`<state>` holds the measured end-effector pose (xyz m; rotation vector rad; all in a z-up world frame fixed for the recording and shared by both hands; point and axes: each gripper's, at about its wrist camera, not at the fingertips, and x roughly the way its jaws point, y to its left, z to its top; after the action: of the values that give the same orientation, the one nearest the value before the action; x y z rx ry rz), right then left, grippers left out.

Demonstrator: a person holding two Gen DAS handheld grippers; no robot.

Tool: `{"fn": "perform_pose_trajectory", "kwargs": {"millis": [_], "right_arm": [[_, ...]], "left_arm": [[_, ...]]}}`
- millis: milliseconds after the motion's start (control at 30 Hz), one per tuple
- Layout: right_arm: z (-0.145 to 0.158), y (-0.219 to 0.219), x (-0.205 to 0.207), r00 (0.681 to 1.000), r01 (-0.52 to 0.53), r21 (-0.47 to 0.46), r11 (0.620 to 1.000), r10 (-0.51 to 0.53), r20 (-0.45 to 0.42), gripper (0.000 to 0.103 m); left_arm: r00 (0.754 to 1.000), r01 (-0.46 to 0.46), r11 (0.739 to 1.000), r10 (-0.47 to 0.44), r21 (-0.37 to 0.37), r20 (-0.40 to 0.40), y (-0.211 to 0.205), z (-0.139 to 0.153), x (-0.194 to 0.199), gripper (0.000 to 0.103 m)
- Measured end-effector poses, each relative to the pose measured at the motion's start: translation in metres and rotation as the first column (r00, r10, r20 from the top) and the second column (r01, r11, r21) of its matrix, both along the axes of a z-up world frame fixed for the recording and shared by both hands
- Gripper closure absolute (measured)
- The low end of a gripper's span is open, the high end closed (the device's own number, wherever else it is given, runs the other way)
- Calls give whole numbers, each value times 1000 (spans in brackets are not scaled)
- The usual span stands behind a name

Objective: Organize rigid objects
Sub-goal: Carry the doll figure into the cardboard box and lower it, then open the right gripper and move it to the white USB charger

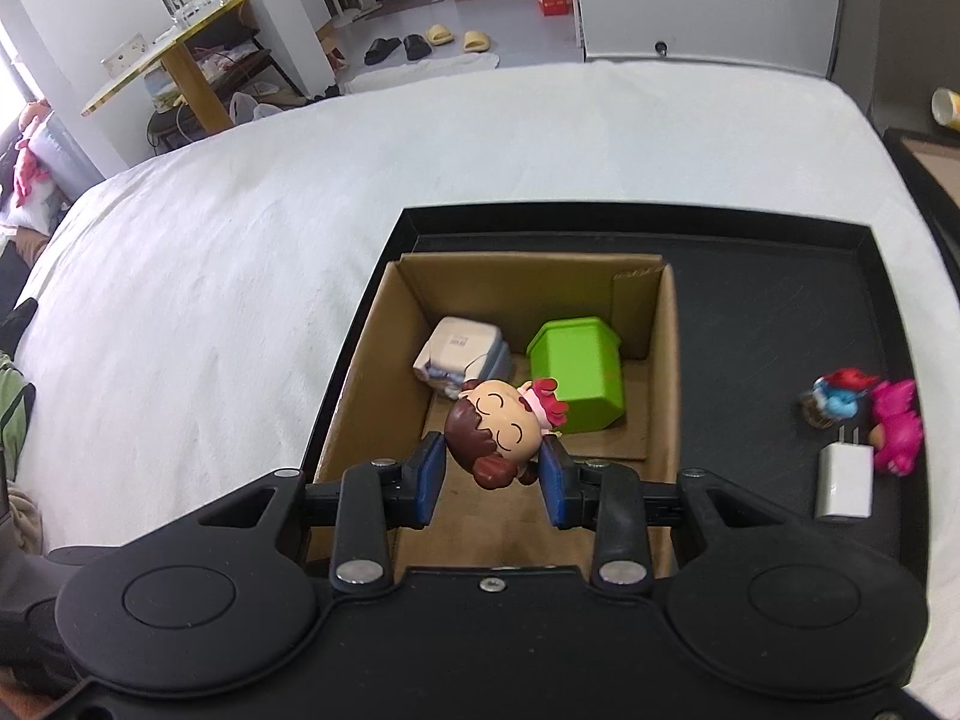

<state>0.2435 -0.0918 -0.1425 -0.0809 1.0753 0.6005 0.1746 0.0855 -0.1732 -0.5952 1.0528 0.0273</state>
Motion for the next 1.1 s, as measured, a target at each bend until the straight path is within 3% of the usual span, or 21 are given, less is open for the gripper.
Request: {"fn": "perform_pose_trajectory", "kwargs": {"millis": [633,800,1000,1033,1100], "right_arm": [[-40,21,9,985,70,41,997,-63,-159,69],[-42,18,9,978,96,81,992,-79,-192,63],[-33,5,11,980,102,89,991,-84,-181,62],[-30,3,11,981,100,89,991,-84,-175,61],[-24,-1,9,984,95,95,991,-79,-157,48]], "left_arm": [[1000,3,1000,-3,-11,1,3,-2,0,86],[1000,0,1000,0,-10,1,2,-2,0,86],[1000,-4,1000,4,-5,6,2,-1,0,86],[1000,-5,1000,5,-5,7,2,-1,0,86],[1000,-6,1000,6,-6,6,2,-1,0,86]]}}
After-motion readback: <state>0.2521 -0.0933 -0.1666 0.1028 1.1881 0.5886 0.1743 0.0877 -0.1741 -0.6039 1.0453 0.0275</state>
